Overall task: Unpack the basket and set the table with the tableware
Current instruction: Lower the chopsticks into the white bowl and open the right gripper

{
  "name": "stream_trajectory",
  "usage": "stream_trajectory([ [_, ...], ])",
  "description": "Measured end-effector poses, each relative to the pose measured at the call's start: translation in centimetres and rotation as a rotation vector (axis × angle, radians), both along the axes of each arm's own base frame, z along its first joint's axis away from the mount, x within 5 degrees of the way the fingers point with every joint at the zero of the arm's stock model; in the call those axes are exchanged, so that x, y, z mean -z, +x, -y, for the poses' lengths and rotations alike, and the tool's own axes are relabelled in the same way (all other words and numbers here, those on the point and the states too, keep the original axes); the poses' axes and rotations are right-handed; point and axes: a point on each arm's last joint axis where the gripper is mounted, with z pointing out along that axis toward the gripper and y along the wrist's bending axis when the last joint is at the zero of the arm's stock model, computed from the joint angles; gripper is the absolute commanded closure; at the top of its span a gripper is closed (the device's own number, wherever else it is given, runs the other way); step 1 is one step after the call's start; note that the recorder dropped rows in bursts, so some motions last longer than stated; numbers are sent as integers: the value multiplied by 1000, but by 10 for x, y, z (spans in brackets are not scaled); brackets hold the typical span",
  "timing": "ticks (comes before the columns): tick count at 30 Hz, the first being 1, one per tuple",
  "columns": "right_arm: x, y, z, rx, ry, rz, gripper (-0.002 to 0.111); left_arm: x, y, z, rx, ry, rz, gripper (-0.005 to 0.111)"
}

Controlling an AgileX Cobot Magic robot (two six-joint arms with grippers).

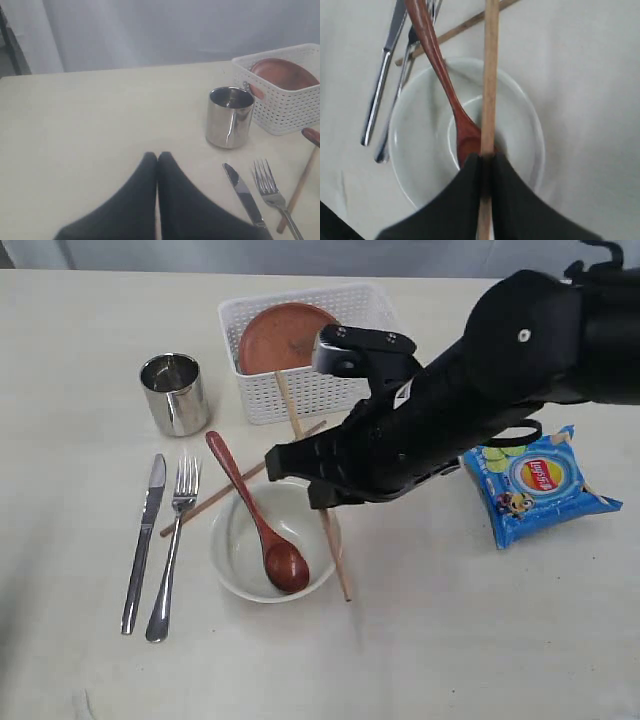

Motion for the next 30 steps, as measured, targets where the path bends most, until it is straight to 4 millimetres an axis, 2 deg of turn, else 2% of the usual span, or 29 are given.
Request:
stream_trajectory([
  [5,13,4,-10,81,50,-58,109,0,0,0,0,0,0,106],
  [10,26,-4,-24,95,65,-120,109,0,0,0,0,0,0,106],
  [14,30,-11,-35,90,77,-119,108,0,0,0,0,0,0,106],
  [21,31,-10,-38,114,90,-107,107,0,0,0,0,0,0,106],
  [23,31,-10,-38,116,91,-106,98,0,0,0,0,0,0,106],
  [27,31,-10,-38,115,89,-113,70,0,0,0,0,0,0,106],
  [28,31,-11,-38,114,88,-114,65,0,0,0,0,0,0,106],
  [30,31,-11,-38,113,88,-116,64,0,0,0,0,0,0,106],
])
